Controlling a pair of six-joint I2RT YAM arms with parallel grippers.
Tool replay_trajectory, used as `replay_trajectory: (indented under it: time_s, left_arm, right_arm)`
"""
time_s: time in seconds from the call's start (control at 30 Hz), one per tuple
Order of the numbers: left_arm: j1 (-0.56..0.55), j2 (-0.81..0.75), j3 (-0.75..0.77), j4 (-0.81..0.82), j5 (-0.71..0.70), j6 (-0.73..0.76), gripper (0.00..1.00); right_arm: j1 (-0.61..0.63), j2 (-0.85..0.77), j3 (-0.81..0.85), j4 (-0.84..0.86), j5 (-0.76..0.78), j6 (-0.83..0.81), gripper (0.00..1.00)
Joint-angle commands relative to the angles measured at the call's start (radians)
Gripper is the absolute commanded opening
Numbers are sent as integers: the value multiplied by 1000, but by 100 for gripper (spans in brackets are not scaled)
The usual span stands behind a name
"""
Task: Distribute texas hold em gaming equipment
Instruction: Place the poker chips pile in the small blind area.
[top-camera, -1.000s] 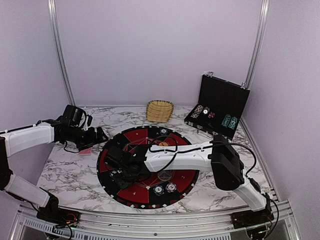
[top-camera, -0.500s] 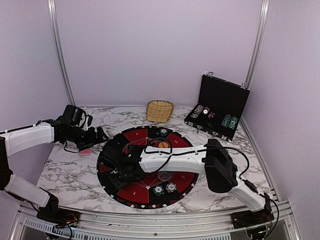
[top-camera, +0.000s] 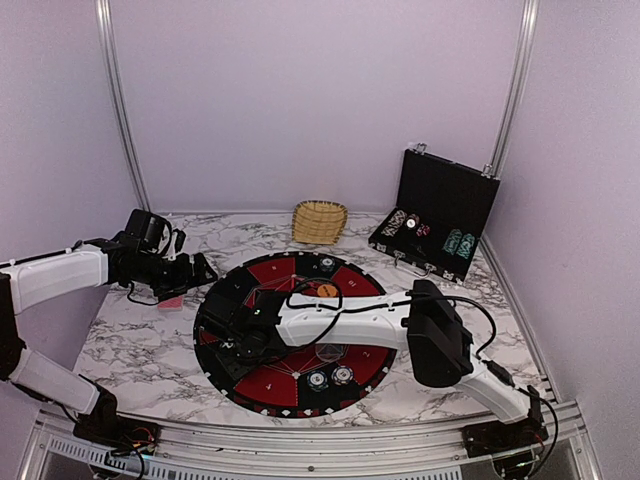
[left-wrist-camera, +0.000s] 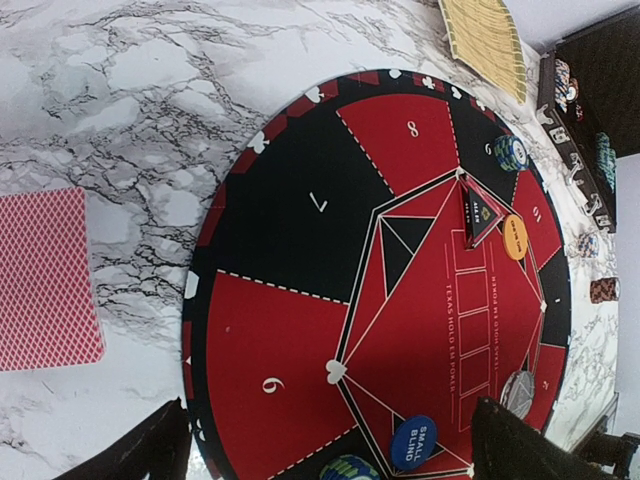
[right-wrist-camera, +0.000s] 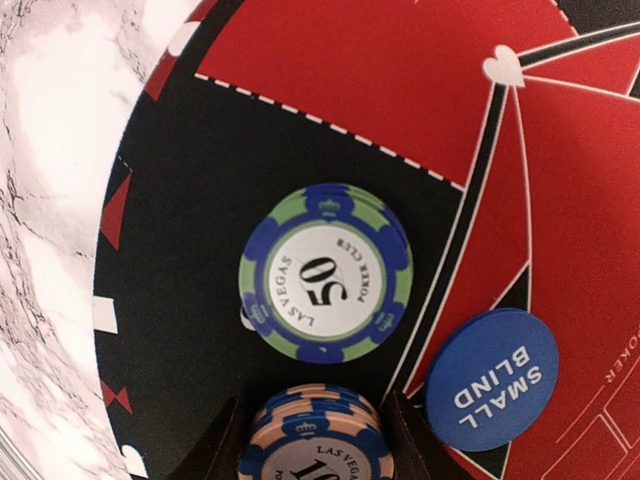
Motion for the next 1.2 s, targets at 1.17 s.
replay_trajectory:
  time_s: [1.17]
  left_arm:
    - [8,-5,-14,24,11,6,99]
  right_arm:
    - [23,-54,1,-26,-36,3,53]
